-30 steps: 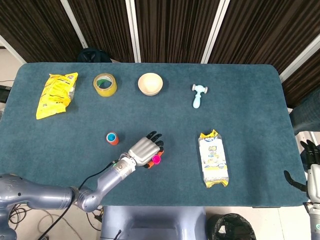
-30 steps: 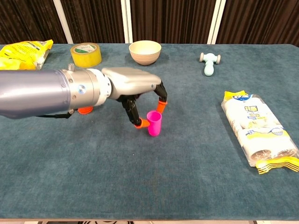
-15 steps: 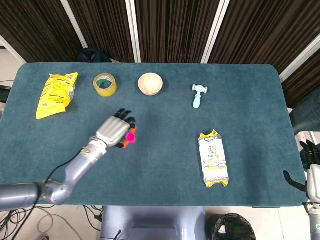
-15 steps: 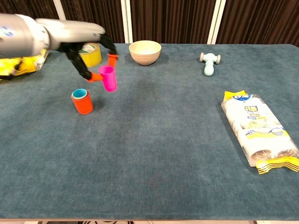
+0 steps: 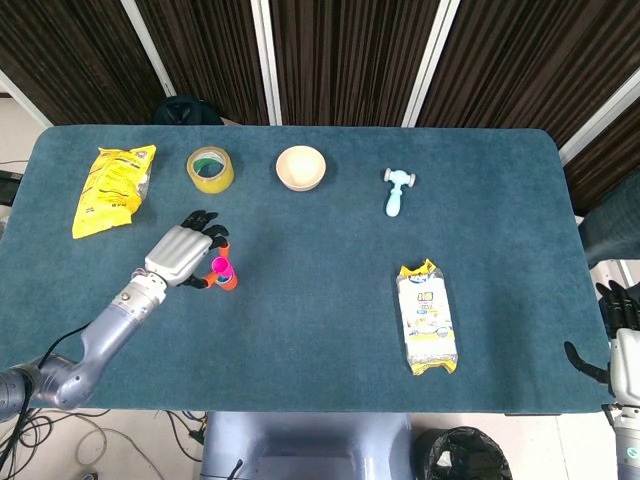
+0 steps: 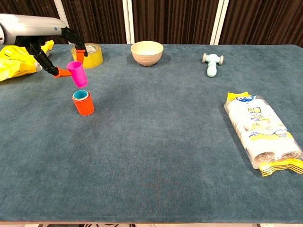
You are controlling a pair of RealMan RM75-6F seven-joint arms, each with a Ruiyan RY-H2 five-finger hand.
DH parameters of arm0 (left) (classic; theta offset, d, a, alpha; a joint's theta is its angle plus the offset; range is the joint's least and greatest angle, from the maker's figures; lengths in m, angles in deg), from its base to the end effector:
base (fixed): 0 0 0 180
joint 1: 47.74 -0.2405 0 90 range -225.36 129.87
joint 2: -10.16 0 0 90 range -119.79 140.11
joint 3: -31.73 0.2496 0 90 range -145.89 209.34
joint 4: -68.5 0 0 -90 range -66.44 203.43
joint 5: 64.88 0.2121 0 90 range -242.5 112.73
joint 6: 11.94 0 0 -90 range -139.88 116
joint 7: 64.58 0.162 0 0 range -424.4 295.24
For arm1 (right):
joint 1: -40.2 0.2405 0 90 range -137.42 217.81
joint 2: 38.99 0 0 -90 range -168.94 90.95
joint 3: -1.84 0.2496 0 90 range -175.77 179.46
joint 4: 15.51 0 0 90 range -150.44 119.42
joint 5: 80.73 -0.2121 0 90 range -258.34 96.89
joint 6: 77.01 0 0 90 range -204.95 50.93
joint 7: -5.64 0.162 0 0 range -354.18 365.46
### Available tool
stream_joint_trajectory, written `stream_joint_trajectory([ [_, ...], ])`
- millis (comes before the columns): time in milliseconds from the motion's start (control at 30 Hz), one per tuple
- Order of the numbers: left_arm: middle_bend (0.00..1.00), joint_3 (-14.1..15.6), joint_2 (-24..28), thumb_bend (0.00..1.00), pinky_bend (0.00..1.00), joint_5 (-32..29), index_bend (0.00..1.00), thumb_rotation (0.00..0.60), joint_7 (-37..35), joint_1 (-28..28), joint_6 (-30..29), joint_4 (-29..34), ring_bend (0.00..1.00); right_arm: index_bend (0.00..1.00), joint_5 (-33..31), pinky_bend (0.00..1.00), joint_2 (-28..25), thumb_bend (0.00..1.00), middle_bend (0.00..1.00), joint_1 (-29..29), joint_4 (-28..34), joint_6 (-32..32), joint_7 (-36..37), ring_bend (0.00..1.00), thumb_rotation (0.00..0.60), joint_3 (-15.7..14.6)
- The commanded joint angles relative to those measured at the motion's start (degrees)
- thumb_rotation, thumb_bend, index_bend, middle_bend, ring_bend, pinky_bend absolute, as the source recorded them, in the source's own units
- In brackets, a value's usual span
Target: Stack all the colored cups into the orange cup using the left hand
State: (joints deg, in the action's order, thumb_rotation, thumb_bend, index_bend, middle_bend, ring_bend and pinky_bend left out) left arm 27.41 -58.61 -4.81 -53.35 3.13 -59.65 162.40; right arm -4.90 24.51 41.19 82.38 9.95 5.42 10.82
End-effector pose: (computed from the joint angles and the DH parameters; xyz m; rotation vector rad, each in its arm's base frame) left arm -0.1419 0.3773 0.0503 -1.9727 -0.9367 -0.8013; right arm -0.3159 -0.1954 0.1797 1.1008 -0.9749 0.9185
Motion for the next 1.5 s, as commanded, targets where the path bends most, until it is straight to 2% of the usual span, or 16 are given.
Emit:
stream_joint_trajectory([
  [33,0.22,0.4,-0.9,0.30,0.00,0.9,0.44,0.600,-1.6,-0.8,0.5,-2.0,0.00,0.12,-0.1,0.04,0.0,0.32,0.08,0.0,-0.1,0.0,0.0,0.12,0.600,0.1],
  [700,0.22,0.7,-5.1,0.30,0.00,3.5,0.40,0.600,-3.2,-0.9,3.0,-8.0,0.00,0.12,-0.5,0.04,0.2,0.32,0.08,0.0,0.1,-0.1,-0.4,0.12,0.600,0.1],
  [767,0.21,0.8,-5.1,0.29,0.00,3.5,0.37,0.600,-3.0,-0.9,3.1,-8.1,0.00,0.12,-0.5,0.04,0.2,0.32,0.08,0.0,0.2,-0.1,-0.3,0.12,0.600,0.1],
  [1067,0.14,1.1,-3.6,0.22,0.00,2.6,0.10,0.600,-0.9,-0.7,4.1,-7.5,0.00,0.12,-0.6,0.04,0.2,0.32,0.08,0.0,0.4,-0.3,-0.4,0.12,0.600,0.1],
  [1133,0.14,1.0,-3.3,0.22,0.00,2.4,0.08,0.600,-0.8,-0.8,4.0,-7.1,0.00,0.12,-0.7,0.04,0.2,0.32,0.08,0.0,0.4,-0.3,-0.4,0.12,0.600,0.1],
  [1400,0.14,0.0,-0.1,0.22,0.00,4.1,0.08,0.600,-2.0,-2.9,-0.3,-3.2,0.00,0.12,-0.6,0.04,0.2,0.32,0.08,0.0,0.5,-0.4,-0.4,0.12,0.600,0.0],
  [1500,0.12,1.2,2.0,0.22,0.00,6.0,0.08,0.600,0.6,-6.3,-6.9,-1.5,0.00,0.12,-0.5,0.04,0.2,0.32,0.08,0.0,0.5,-0.3,-0.4,0.12,0.600,0.1],
])
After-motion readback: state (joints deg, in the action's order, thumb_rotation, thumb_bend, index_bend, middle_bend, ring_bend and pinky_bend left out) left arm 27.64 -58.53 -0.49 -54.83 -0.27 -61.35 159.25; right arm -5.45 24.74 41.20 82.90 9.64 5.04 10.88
